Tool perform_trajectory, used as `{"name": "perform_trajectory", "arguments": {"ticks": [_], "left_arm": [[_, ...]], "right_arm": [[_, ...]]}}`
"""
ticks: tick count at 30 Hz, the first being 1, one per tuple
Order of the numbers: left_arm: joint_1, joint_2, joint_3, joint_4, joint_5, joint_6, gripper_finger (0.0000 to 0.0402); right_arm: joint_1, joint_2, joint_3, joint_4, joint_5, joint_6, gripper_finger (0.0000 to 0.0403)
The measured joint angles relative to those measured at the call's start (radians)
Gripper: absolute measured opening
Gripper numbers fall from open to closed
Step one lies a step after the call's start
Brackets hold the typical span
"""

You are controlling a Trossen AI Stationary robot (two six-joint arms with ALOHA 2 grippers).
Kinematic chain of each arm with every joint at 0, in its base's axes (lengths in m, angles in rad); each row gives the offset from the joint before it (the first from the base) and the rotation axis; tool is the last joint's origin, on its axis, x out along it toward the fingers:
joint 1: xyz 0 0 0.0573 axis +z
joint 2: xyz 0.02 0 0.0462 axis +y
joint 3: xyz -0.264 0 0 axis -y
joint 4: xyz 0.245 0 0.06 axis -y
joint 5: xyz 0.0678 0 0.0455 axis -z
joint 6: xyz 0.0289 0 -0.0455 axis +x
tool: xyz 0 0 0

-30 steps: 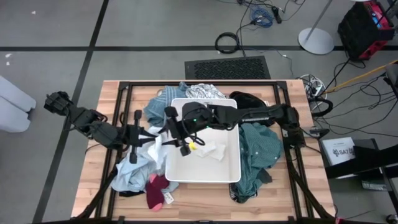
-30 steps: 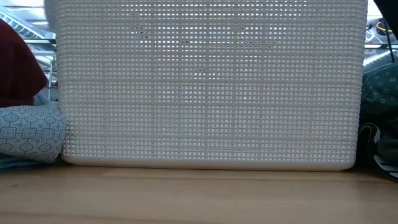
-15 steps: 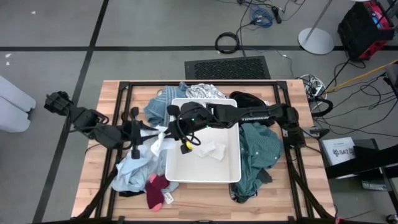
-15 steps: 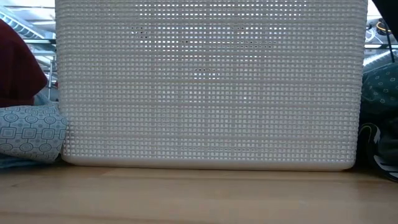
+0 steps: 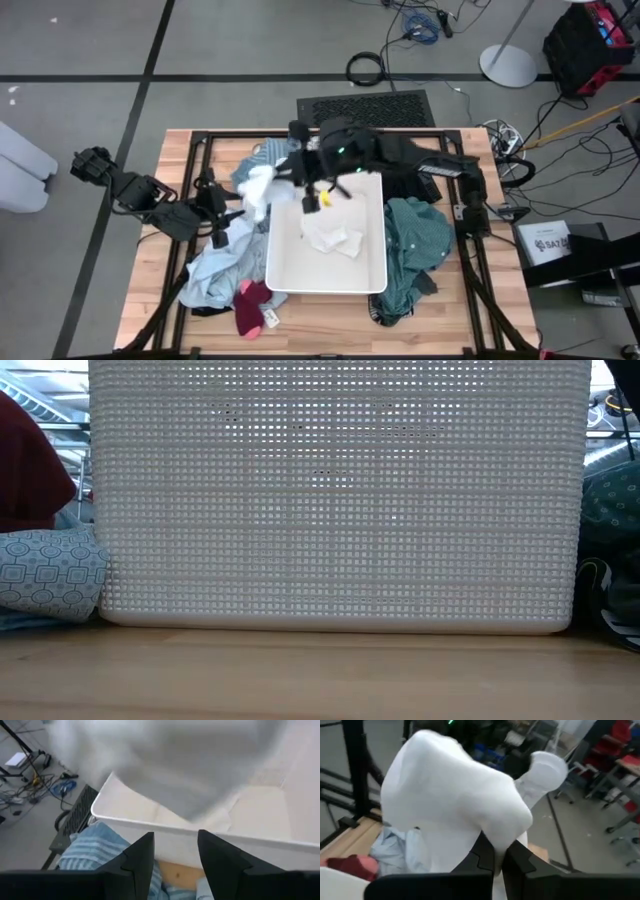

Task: Sort clothes
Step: Put the white underwear into the white bin

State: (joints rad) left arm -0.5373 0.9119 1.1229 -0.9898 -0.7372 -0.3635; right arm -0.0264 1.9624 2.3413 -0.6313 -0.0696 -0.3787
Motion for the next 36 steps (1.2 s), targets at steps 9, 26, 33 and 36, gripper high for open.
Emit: {"name": "perform_trajectory", "arguments": {"ticks": [9, 26, 33, 36], "left_arm": [[0.0, 0.0, -0.064, -0.118, 0.004, -0.281, 0.0162], [0.047, 0.0, -0.117, -0.176, -0.234, -0.521, 0.0162], [0.049, 0.013, -0.117, -0.175, -0.237, -0.52, 0.0162], [0.049, 0.024, -0.117, -0.175, -0.239, -0.52, 0.0162]], "right_arm": [[-0.086, -0.103, -0.005, -0.171, -0.001, 0.105, 0.0003], [-0.138, -0.11, -0.008, -0.619, -0.107, 0.307, 0.0005], [-0.116, -0.11, -0.008, -0.708, -0.142, 0.289, 0.0006], [-0.116, -0.11, -0.008, -0.718, -0.142, 0.303, 0.0006]]}}
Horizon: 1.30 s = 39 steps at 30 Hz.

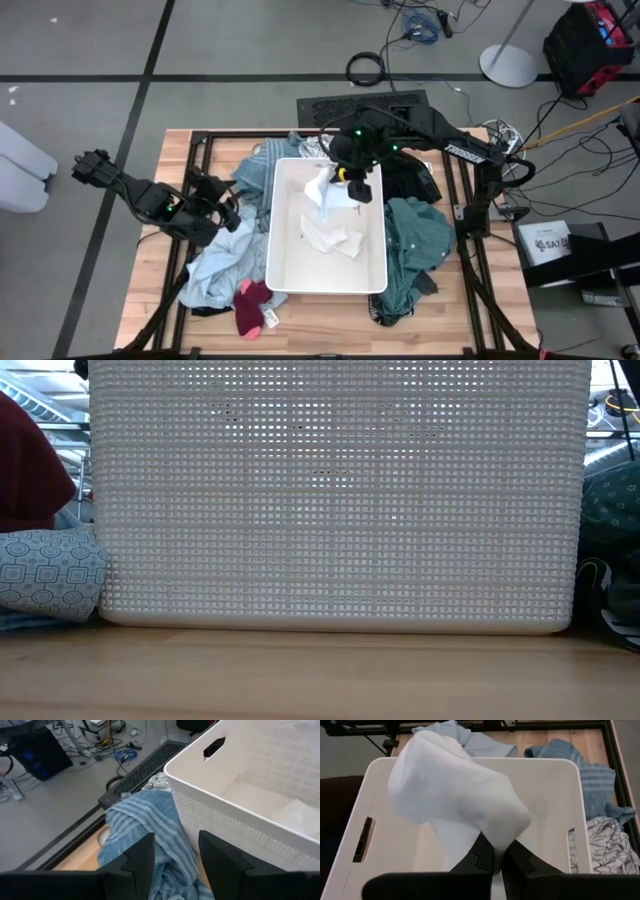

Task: Sort clothes
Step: Put the white underwear into the white bin, then put the white patterned shirt into the white bin

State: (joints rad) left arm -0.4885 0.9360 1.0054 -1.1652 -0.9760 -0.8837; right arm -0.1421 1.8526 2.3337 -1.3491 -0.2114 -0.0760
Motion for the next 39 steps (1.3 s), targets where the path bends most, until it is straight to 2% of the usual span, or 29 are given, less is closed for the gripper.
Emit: {"name": "perform_trajectory", "arguments": {"ticks": [7, 13, 21, 28, 33, 39], "left_arm": [[0.0, 0.034, 0.0, 0.0, -0.006, 0.006, 0.0162], [0.0, 0.06, 0.0, 0.0, 0.002, 0.008, 0.0162], [0.0, 0.072, 0.0, 0.0, 0.085, 0.008, 0.0162], [0.0, 0.072, 0.0, 0.001, 0.118, 0.008, 0.0162], [0.0, 0.072, 0.0, 0.001, 0.163, 0.007, 0.0162], [0.0, 0.072, 0.001, 0.016, 0.164, 0.001, 0.0162]], "right_arm": [[0.0, 0.0, 0.0, 0.001, 0.0, 0.013, 0.0009], [0.0, 0.0, 0.0, 0.001, 0.0, 0.051, 0.0028], [0.0, 0.0, 0.0, -0.015, 0.0, 0.047, 0.0079], [0.0, 0.0, 0.0, -0.029, 0.001, 0.034, 0.0131], [0.001, 0.0, 0.0, -0.099, 0.001, 0.014, 0.0147], [0.007, 0.0, 0.0, -0.228, 0.001, 0.034, 0.0147]]}}
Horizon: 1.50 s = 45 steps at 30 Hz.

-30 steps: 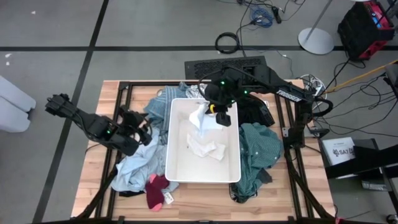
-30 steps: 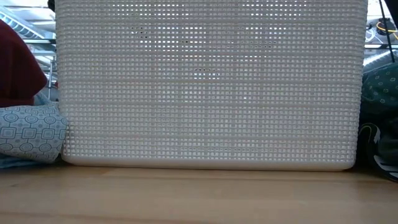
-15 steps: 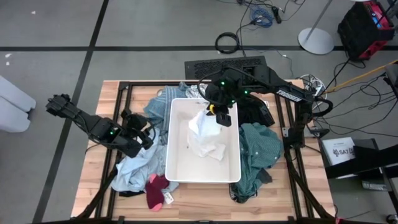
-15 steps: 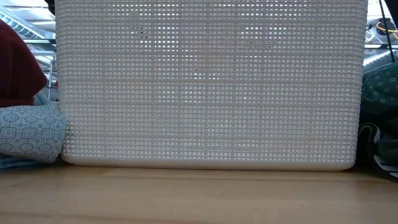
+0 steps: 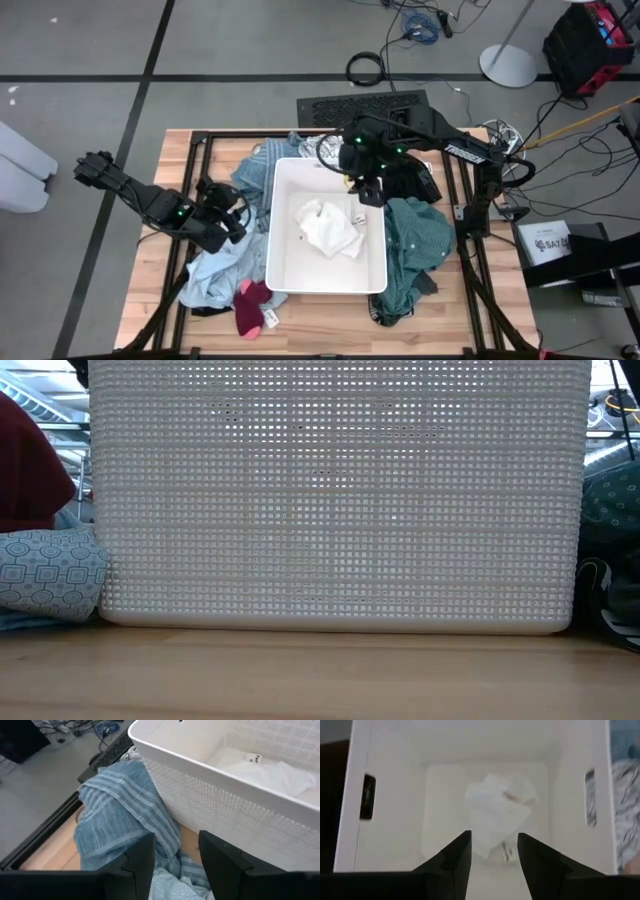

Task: Sort clothes
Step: Put the white patterned shirt into the white bin

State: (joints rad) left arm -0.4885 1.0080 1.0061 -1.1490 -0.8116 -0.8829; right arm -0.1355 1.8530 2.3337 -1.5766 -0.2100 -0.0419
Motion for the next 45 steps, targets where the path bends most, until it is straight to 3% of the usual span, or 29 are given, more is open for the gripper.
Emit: {"name": "perform_trajectory", "arguments": {"ticks": [5, 11, 14, 19, 25, 30, 32, 39, 45], "left_arm": [[0.0, 0.0, 0.0, 0.023, 0.02, 0.005, 0.0162], [0.008, 0.0, 0.0, 0.02, 0.037, 0.026, 0.0162], [0.022, 0.0, 0.0, 0.02, 0.041, 0.028, 0.0162], [0.056, 0.0, 0.0, 0.019, 0.046, 0.034, 0.0162], [0.104, 0.0, 0.0, 0.04, 0.064, 0.08, 0.0162], [0.139, 0.0, 0.0, 0.092, 0.096, 0.144, 0.0162], [0.15, 0.0, 0.0, 0.099, 0.105, 0.158, 0.0162], [0.19, 0.0, 0.0, 0.097, 0.105, 0.185, 0.0162], [0.238, 0.0, 0.0, 0.096, 0.105, 0.203, 0.0162]], "right_arm": [[0.043, -0.045, -0.038, 0.022, 0.009, 0.003, 0.0146], [0.098, -0.14, -0.147, 0.046, 0.179, 0.024, 0.0146], [0.107, -0.217, -0.255, 0.111, 0.236, 0.042, 0.0146], [0.086, -0.362, -0.502, 0.284, 0.245, 0.058, 0.0146], [-0.059, -0.503, -0.791, 0.581, 0.32, 0.027, 0.0146], [-0.237, -0.511, -0.903, 0.843, 0.309, -0.018, 0.0146], [-0.311, -0.483, -0.906, 0.901, 0.277, -0.024, 0.0146], [-0.598, -0.341, -0.906, 1.002, -0.039, 0.176, 0.0146], [-0.698, -0.181, -0.908, 1.051, -0.158, 0.325, 0.0146]]}}
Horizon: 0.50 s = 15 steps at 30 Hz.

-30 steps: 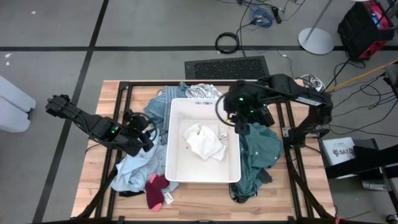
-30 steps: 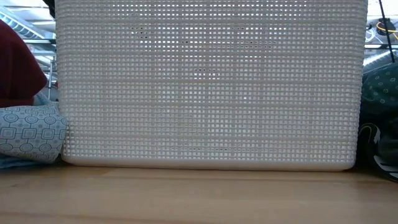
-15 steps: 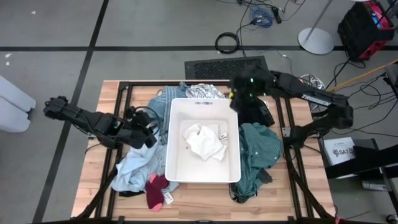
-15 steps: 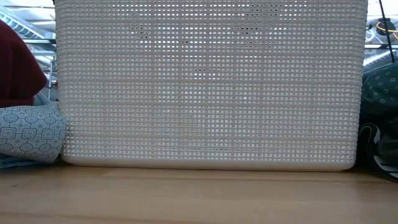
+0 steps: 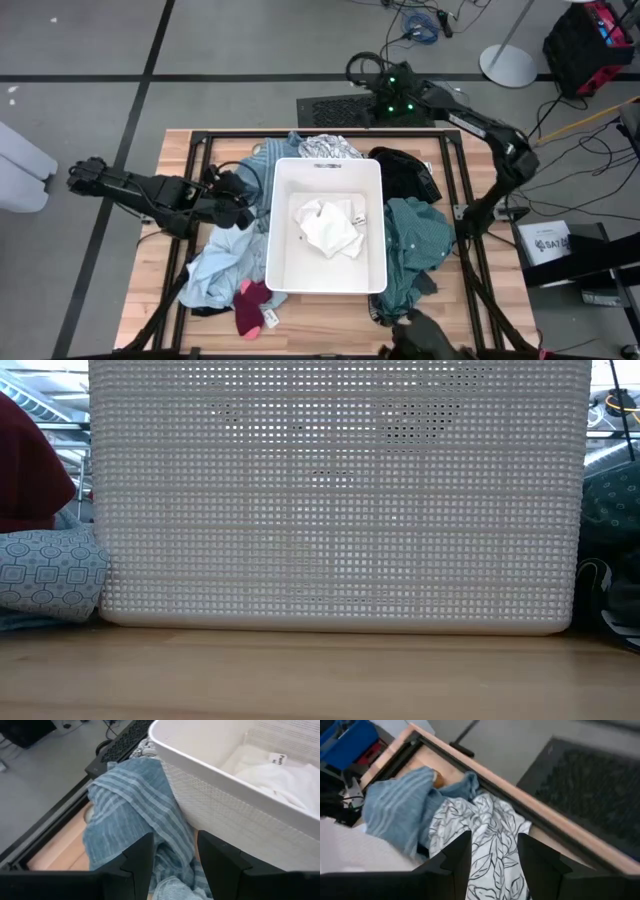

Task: Sort clothes
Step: Put the white patterned shirt into the white bin

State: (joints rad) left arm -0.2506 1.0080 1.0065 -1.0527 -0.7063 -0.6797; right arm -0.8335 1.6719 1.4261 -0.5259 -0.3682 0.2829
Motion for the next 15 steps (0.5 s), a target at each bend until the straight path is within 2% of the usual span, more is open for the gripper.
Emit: {"name": "perform_trajectory", "arguments": {"ticks": [3, 8, 15], "left_arm": [[0.02, 0.0, 0.0, 0.0, 0.009, 0.01, 0.0162], [0.044, 0.0, 0.0, -0.002, 0.028, 0.032, 0.0162], [0.062, 0.0, 0.0, -0.003, 0.031, 0.042, 0.0162]], "right_arm": [[-0.004, 0.076, 0.0, 0.002, -0.03, 0.009, 0.0146], [0.01, 0.176, 0.0, -0.012, -0.138, -0.021, 0.0146], [0.069, 0.243, 0.0, -0.051, -0.141, -0.101, 0.0146]]}}
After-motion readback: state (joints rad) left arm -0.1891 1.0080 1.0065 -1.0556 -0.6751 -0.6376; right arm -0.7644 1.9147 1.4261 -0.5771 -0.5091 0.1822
